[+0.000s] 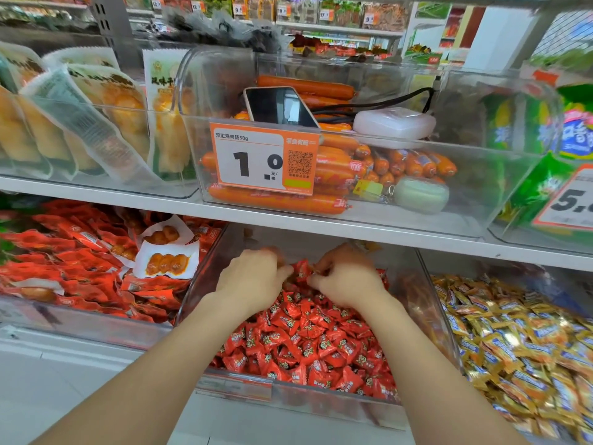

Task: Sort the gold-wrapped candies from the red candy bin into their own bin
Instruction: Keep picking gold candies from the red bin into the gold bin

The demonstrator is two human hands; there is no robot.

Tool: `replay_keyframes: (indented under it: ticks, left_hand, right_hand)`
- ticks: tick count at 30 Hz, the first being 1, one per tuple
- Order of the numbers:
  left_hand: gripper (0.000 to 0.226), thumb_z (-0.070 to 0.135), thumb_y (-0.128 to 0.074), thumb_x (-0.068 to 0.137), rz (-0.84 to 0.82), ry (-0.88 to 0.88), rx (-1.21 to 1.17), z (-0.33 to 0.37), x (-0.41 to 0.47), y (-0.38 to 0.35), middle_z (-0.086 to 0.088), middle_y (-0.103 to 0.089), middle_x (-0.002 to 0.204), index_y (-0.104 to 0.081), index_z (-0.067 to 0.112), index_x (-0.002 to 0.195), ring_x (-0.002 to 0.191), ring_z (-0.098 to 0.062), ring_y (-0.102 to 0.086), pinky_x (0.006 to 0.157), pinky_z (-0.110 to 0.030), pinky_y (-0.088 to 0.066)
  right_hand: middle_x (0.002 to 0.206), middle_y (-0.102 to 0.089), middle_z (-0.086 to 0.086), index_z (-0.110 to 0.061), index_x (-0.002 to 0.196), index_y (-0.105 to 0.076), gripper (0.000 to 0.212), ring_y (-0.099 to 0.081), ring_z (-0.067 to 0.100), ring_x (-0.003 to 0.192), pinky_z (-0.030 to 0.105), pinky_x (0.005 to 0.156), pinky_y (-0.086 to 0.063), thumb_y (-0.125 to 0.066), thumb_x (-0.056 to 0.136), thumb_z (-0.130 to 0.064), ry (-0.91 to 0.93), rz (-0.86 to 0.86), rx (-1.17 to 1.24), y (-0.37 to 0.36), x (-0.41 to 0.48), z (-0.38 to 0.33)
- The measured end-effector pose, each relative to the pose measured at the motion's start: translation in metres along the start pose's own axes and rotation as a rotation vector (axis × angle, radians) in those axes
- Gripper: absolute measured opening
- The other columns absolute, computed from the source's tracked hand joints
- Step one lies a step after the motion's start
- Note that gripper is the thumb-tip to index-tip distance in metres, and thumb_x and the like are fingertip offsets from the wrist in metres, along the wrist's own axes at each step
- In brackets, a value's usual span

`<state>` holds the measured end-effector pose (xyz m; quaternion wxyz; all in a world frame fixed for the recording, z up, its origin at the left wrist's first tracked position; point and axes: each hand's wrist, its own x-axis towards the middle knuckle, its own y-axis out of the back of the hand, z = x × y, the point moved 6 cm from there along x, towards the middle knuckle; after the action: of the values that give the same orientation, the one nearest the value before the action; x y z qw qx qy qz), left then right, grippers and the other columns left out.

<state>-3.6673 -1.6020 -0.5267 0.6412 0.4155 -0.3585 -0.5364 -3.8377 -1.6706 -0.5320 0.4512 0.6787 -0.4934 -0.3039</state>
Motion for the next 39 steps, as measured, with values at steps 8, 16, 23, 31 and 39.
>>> replay_keyframes:
  ticks: [8,16,23,31,39]
  left_hand:
    - [0.025,0.046,-0.059,0.104,-0.333,-0.229,-0.550,0.039,-0.029,-0.001,0.012,-0.046,0.058,-0.071,0.025,0.098,0.050,-0.009,-0.041,0.047,-0.024,-0.034]
    - [0.024,0.057,-0.073,0.087,-0.286,-0.270,-0.229,0.043,-0.052,-0.011,0.008,-0.072,0.082,-0.070,0.048,0.109,0.070,-0.007,-0.065,0.071,-0.030,-0.056]
    - [0.006,0.040,-0.070,0.095,-0.016,-0.275,-0.251,0.071,-0.073,0.003,0.017,-0.068,0.079,-0.069,0.037,0.089,0.076,0.004,-0.061,0.066,-0.016,-0.042]
    - [0.008,0.034,-0.075,0.091,-0.049,-0.514,-0.508,0.201,-0.123,-0.012,0.016,-0.069,0.091,-0.069,0.035,0.087,0.094,-0.002,-0.062,0.084,-0.019,-0.044]
    - [0.029,0.049,-0.062,0.100,-0.025,-0.444,-0.150,0.316,-0.079,-0.090,-0.002,-0.047,0.124,-0.058,0.028,0.119,0.118,-0.032,-0.052,0.097,-0.045,-0.045]
  right_hand:
    - [0.057,-0.066,-0.008,-0.026,0.087,-0.077,0.019,-0.059,0.003,0.049,0.022,0.058,-0.047,-0.074,0.095,-0.043,0.126,-0.032,0.257,0.047,-0.082,0.002]
    - [0.079,-0.071,-0.005,-0.024,0.086,-0.064,0.027,-0.062,0.006,0.075,0.032,0.070,-0.046,-0.061,0.103,-0.045,0.127,0.046,0.175,0.055,-0.113,0.019]
    - [0.067,-0.074,0.000,-0.016,0.084,-0.069,0.022,-0.053,0.012,0.047,0.032,0.052,-0.043,-0.076,0.096,-0.033,-0.044,0.146,0.715,0.093,-0.145,0.054]
    - [0.096,-0.062,0.007,-0.014,0.106,-0.061,0.017,-0.062,0.031,0.085,0.045,0.070,-0.050,-0.059,0.105,-0.031,-0.245,0.586,0.014,0.143,-0.163,0.185]
    - [0.130,-0.069,-0.004,-0.023,0.134,-0.068,0.046,-0.062,0.018,0.121,0.032,0.105,-0.047,-0.073,0.089,-0.014,-0.083,0.481,0.057,0.153,-0.191,0.223]
